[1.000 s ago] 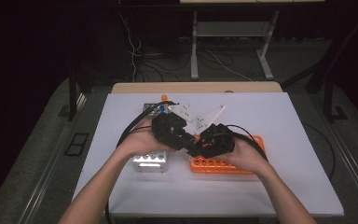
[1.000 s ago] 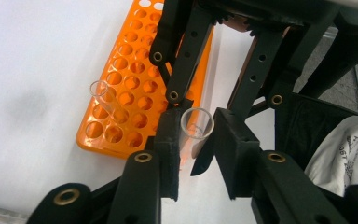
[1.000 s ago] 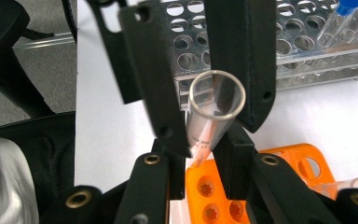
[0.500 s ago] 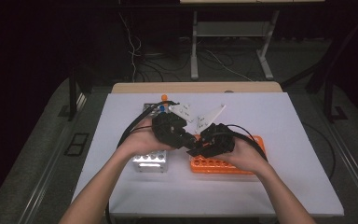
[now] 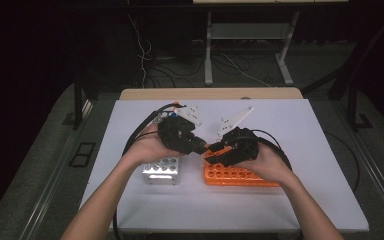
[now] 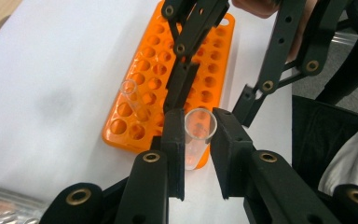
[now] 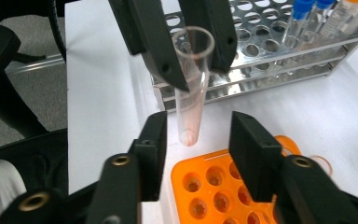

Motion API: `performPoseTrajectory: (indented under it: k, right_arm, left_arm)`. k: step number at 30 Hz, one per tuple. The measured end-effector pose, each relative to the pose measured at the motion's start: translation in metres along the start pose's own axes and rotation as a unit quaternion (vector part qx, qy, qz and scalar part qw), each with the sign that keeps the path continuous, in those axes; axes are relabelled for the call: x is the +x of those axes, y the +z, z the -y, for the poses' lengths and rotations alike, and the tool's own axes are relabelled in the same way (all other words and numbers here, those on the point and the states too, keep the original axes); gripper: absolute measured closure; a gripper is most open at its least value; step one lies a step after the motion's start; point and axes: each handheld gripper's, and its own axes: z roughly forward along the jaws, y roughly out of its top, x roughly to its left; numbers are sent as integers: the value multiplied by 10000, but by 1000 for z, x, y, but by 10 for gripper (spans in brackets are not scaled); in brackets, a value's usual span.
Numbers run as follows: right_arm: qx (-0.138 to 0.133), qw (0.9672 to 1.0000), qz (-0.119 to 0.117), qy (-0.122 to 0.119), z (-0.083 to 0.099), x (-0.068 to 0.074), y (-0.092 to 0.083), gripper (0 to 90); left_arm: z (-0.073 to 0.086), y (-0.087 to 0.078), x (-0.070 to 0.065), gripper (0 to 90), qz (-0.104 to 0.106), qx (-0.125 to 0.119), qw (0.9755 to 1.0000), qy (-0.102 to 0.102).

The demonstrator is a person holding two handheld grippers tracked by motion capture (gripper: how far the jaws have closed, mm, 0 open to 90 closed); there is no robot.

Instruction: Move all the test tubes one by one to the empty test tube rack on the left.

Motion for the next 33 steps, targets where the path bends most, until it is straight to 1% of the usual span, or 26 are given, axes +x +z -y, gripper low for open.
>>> performPoseTrajectory:
  k: [2, 5, 10, 11, 12, 13, 15, 17, 19, 22, 25, 29, 33]
  right_arm:
    - [-25, 10000, 4, 30, 1, -2, -2, 518]
    - [-89, 9999, 52, 62, 3, -3, -6, 455]
    - [-198, 9994, 182, 215, 7, -6, -13, 301]
    - [-226, 9993, 225, 215, 9, -7, -14, 275]
    - [-245, 9990, 253, 273, 10, -8, -16, 247]
    - [-267, 9987, 293, 305, 11, -8, -17, 190]
    - [-301, 9981, 346, 417, 15, -11, -21, 113]
    - [-346, 9974, 331, 533, 19, -13, -24, 101]
    - [-375, 9964, 347, 674, 24, -15, -26, 3]
    - [-407, 9956, 343, 770, 30, -18, -30, 2]
    - [-422, 9951, 366, 812, 35, -19, -33, 3]
    - [-431, 9946, 384, 861, 40, -20, -36, 3]
    - [-461, 9945, 383, 858, 45, -20, -38, 3]
  left_arm:
    - [1, -2, 1, 743, -40, -15, 10000, -29]
    - [2, -6, 4, 744, -90, -57, 9999, -56]
    - [5, -13, 8, 744, -210, -139, 9996, -152]
    - [5, -15, 9, 744, -245, -137, 9995, -158]
    - [6, -16, 10, 744, -277, -145, 9994, -168]
    - [6, -18, 11, 744, -297, -165, 9992, -190]
    - [7, -21, 14, 744, -362, -191, 9989, -224]
    - [9, -24, 16, 744, -419, -221, 9985, -277]
    - [10, -26, 19, 744, -468, -234, 9981, -311]
    - [12, -29, 23, 744, -536, -262, 9975, -378]
    - [14, -32, 26, 744, -610, -266, 9968, -434]
    - [15, -37, 31, 744, -704, -300, 9957, -515]
    - [15, -42, 36, 744, -804, -343, 9946, -565]
